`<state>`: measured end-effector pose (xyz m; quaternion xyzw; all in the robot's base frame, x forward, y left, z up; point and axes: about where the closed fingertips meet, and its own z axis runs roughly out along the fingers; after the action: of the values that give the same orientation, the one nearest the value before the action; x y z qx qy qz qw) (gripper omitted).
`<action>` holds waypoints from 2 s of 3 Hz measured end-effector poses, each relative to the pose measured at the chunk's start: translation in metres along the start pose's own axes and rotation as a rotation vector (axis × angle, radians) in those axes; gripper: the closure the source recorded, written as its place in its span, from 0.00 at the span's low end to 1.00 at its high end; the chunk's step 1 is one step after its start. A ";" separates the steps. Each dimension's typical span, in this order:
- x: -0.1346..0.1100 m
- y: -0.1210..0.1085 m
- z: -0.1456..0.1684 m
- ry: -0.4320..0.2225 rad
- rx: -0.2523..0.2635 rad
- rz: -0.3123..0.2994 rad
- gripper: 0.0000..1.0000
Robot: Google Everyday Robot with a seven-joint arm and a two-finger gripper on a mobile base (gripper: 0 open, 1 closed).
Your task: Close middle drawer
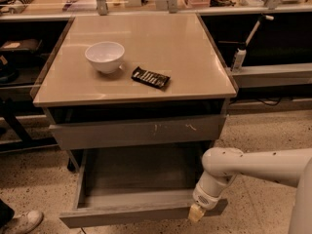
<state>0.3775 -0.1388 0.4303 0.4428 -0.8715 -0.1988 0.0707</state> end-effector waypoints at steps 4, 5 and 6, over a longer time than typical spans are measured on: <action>0.000 0.000 0.000 0.000 0.000 0.000 0.11; 0.000 0.000 0.000 0.000 0.000 0.000 0.00; 0.000 0.000 0.000 0.000 0.000 0.000 0.00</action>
Offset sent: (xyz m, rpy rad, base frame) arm 0.0000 0.0000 0.0000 0.0001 -0.0001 -0.0001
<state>0.3774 -0.1387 0.4302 0.4427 -0.8714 -0.1989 0.0708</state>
